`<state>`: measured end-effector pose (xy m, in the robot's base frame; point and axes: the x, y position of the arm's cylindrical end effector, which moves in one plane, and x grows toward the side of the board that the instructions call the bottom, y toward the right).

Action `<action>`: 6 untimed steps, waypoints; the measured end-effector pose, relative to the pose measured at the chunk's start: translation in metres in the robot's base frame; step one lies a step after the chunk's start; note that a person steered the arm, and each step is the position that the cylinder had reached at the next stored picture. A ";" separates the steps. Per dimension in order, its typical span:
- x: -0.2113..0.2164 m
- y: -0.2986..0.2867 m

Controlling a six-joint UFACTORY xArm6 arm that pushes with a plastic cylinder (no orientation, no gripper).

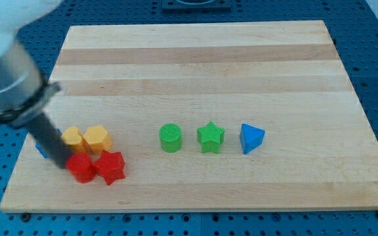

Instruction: Move the yellow hexagon vertically above the green circle

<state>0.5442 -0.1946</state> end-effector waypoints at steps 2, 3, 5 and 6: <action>-0.085 0.051; -0.081 0.061; -0.055 0.125; -0.127 0.171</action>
